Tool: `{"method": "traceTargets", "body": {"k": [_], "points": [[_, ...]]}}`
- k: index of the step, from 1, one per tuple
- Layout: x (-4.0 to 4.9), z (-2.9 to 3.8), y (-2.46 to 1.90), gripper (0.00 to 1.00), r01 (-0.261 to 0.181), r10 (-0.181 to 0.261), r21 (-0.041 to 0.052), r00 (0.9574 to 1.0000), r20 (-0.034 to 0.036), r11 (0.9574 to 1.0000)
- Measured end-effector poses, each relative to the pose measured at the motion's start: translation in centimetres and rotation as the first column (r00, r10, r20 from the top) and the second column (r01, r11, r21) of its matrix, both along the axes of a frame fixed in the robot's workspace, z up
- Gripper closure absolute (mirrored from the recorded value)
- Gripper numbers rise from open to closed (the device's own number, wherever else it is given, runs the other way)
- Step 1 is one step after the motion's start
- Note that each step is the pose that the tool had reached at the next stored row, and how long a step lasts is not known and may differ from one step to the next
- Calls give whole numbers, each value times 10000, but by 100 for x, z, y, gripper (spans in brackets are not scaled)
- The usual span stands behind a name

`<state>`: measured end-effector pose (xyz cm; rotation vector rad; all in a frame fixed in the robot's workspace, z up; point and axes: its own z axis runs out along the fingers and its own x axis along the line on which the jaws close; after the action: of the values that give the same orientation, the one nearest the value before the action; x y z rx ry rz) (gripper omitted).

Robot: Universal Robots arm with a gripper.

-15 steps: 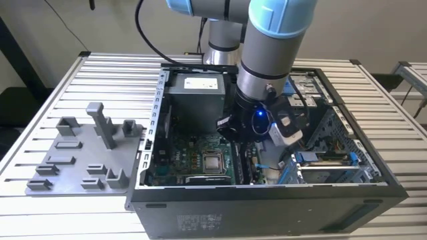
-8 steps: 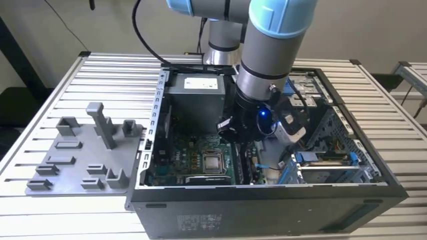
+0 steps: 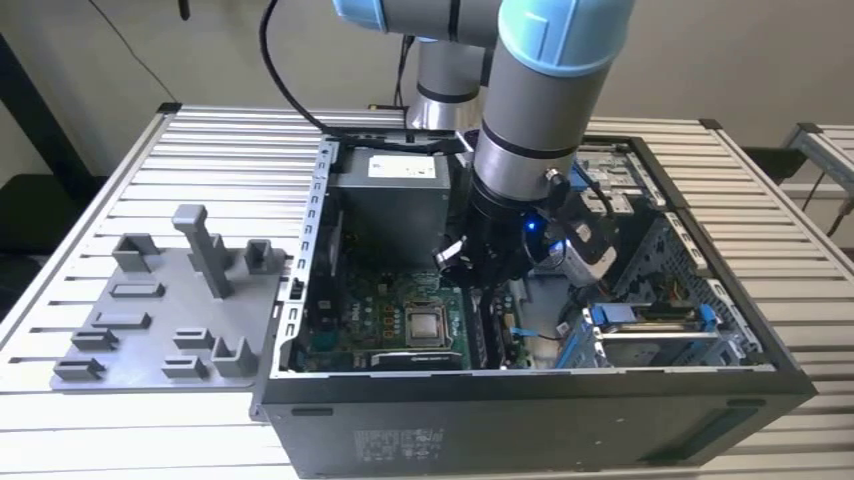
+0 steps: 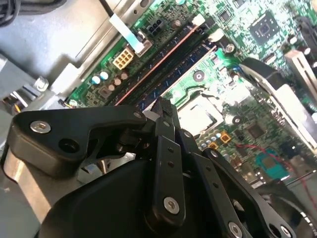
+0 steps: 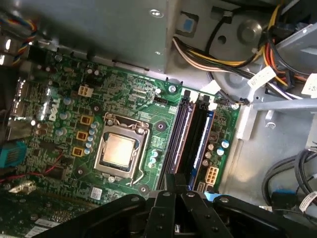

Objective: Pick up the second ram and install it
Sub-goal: 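Press down the second ram until it locks into place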

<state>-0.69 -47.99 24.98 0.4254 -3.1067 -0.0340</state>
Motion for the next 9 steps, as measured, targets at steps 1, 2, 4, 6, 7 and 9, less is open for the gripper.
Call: {"method": "traceTargets", "body": {"k": [1,2,4,6,7,9], "points": [[0,0,0,89,-173,173,0,9998,0,9998],[0,0,0,89,-360,360,0,9994,0,9994],[0,0,0,89,-708,708,0,9975,0,9975],[0,0,0,89,-1087,1087,0,9941,0,9941],[0,0,0,89,-1267,1267,0,9919,0,9919],[0,0,0,89,-1627,1627,0,9867,1,9867]]}}
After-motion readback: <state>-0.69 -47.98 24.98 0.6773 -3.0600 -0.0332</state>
